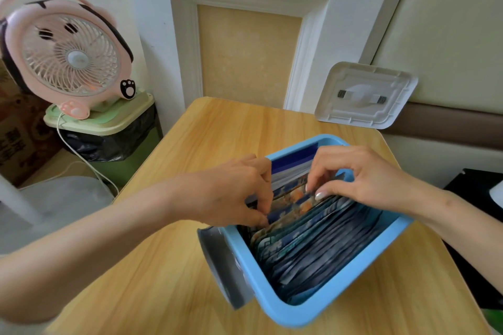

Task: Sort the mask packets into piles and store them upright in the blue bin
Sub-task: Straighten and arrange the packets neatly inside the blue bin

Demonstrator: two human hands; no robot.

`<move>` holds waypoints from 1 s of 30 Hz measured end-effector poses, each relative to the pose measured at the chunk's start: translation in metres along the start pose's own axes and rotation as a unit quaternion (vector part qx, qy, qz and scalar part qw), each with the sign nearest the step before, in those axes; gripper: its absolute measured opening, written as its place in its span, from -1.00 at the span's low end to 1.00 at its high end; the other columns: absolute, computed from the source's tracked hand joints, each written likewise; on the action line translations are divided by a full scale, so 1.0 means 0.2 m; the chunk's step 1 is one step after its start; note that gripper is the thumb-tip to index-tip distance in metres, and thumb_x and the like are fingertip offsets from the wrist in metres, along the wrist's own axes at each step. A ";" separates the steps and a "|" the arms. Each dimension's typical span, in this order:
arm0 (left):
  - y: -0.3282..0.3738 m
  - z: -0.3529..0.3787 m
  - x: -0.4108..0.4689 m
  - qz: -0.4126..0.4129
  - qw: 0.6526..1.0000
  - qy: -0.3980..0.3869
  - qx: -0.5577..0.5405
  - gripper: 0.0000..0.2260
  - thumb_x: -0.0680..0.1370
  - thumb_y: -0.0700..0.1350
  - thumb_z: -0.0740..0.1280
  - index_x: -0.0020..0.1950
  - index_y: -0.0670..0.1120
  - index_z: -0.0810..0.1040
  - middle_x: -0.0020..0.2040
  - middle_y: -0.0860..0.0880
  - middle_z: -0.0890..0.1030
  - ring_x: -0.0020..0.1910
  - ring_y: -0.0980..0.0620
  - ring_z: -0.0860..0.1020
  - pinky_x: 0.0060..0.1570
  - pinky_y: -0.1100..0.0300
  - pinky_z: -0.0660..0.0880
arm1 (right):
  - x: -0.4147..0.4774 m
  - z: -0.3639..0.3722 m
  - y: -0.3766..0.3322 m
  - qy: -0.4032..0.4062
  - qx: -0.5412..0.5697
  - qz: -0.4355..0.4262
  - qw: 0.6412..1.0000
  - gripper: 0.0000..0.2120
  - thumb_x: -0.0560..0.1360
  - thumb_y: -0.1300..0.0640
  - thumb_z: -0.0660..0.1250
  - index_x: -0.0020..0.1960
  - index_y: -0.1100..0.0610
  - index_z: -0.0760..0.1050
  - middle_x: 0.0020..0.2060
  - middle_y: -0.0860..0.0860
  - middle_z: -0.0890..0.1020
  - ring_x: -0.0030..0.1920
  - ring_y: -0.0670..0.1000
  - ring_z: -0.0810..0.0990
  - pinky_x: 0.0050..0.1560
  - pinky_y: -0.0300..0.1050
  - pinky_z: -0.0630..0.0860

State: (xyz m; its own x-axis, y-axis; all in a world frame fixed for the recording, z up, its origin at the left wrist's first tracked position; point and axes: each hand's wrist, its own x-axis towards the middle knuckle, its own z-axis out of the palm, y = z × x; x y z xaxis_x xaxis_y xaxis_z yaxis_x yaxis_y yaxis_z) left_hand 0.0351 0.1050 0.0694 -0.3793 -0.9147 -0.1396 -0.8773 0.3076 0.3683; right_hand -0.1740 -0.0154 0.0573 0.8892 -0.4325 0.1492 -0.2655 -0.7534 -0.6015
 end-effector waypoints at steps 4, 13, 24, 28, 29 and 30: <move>0.00 -0.02 0.00 -0.005 0.999 -0.025 -0.042 -0.81 0.48 -0.04 0.38 -0.30 0.14 0.45 -0.06 0.19 0.33 0.02 0.24 0.29 -0.08 0.48 0.25 | -0.02 0.01 0.01 0.007 -0.007 -0.013 1.000 -0.80 0.36 0.33 0.47 -0.18 0.04 0.60 -0.20 -0.08 0.58 -0.14 -0.01 0.57 -0.08 -0.23 0.50; 0.01 0.01 -0.01 0.003 1.000 -0.006 0.009 -0.89 0.50 0.00 0.33 -0.23 0.09 0.50 0.00 0.16 0.34 -0.01 0.27 0.26 -0.04 0.48 0.29 | -0.03 0.02 0.02 0.009 0.001 -0.010 1.000 -0.78 0.36 0.35 0.46 -0.20 0.03 0.62 -0.17 -0.09 0.53 -0.11 -0.03 0.56 -0.05 -0.30 0.47; 0.03 -0.02 -0.01 0.040 0.995 -0.033 -0.085 -0.92 0.48 0.03 0.36 -0.04 0.16 0.54 0.04 0.16 0.40 0.12 0.24 0.32 0.12 0.31 0.37 | -0.10 -0.05 -0.04 -0.002 0.020 -0.005 1.000 -0.98 0.33 0.06 0.45 -0.25 -0.04 0.66 -0.20 -0.05 0.52 -0.10 -0.01 0.52 -0.02 -0.30 0.42; 0.04 -0.03 -0.01 0.023 0.997 -0.052 -0.053 -0.91 0.51 0.00 0.34 -0.05 0.20 0.52 0.04 0.18 0.37 0.10 0.28 0.30 0.12 0.33 0.37 | -0.11 -0.02 -0.02 -0.014 -0.017 -0.003 1.000 -0.92 0.36 0.13 0.41 -0.23 0.00 0.68 -0.19 -0.10 0.54 -0.10 -0.04 0.55 -0.04 -0.33 0.44; 0.04 -0.03 -0.01 0.020 0.998 -0.051 -0.039 -0.91 0.51 -0.01 0.33 -0.05 0.20 0.51 0.05 0.18 0.36 0.10 0.29 0.28 0.10 0.36 0.37 | -0.11 -0.02 -0.02 -0.013 -0.021 -0.004 1.000 -0.93 0.37 0.08 0.41 -0.22 0.00 0.68 -0.19 -0.11 0.54 -0.11 -0.05 0.55 -0.04 -0.32 0.44; 0.05 -0.03 0.00 0.019 0.999 -0.044 -0.022 -0.92 0.51 -0.01 0.33 -0.05 0.19 0.51 0.04 0.18 0.35 0.09 0.30 0.27 0.06 0.39 0.36 | -0.11 -0.02 -0.02 -0.012 -0.029 -0.006 0.999 -0.90 0.37 0.03 0.39 -0.21 -0.01 0.68 -0.19 -0.11 0.54 -0.11 -0.04 0.55 -0.05 -0.30 0.45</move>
State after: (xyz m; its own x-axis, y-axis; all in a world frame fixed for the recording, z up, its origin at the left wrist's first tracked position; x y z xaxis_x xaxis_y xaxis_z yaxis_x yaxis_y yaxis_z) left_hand 0.0280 0.1070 0.0784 -0.4377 -0.8754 -0.2053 -0.8491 0.3274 0.4145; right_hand -0.1944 -0.0047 0.0604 0.9008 -0.4118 0.1378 -0.2748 -0.7864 -0.5533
